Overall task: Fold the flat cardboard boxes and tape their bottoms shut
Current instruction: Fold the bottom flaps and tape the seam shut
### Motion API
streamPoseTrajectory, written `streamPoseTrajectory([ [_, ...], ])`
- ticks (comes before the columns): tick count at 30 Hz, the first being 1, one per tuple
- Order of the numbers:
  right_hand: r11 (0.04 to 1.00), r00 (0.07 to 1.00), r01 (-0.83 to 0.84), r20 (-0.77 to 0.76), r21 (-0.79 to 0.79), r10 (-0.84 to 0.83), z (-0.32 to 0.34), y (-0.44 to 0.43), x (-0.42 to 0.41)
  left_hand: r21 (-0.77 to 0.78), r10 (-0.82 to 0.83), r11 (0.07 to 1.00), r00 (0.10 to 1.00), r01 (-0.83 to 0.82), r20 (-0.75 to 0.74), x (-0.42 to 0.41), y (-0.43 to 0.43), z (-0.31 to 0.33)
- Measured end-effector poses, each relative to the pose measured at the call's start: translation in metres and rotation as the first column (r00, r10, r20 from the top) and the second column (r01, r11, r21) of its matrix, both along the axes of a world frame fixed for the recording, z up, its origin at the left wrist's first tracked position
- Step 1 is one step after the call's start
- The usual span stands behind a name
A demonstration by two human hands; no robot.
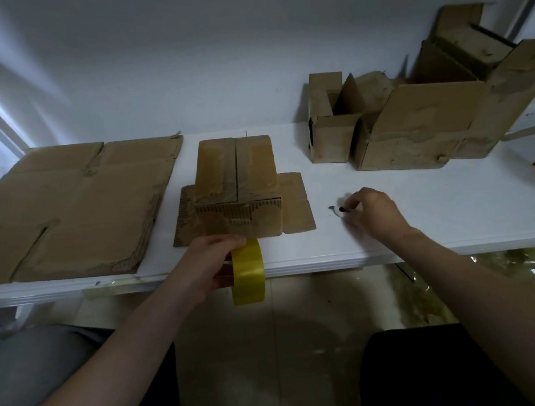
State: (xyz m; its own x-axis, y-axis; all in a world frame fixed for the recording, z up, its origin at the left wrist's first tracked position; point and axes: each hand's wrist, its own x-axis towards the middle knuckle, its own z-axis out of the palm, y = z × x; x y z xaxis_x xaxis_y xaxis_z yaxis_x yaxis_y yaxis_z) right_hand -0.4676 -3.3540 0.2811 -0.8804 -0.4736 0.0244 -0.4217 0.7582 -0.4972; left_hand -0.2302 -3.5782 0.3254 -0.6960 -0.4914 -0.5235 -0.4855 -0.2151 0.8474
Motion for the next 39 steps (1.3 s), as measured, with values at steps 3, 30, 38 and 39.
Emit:
streamPoseTrajectory([
  [3, 0.998, 0.978, 0.07, 0.196, -0.003, -0.068, 0.0, -0.002, 0.006, 0.014, 0.013, 1.0, 1.0, -0.013, 0.008, 0.001, 0.0, -0.001],
  [30, 0.768, 0.603, -0.593, -0.5, 0.242, 0.622, 0.069, -0.113, 0.097, 0.037, -0.041, 0.998, 0.998, 0.042, -0.037, 0.007, -0.002, 0.0],
  [38, 0.775, 0.57, -0.54, -0.536, 0.327, 0.623, 0.064, -0.119, 0.102, 0.042, -0.047, 0.998, 0.998, 0.049, -0.032, 0.006, -0.002, -0.003],
  [39, 0.771, 0.561, -0.53, -0.536, 0.353, 0.631, 0.063, -0.12, 0.103, 0.048, -0.046, 0.998, 0.998, 0.047, -0.033, 0.006, -0.002, -0.003],
])
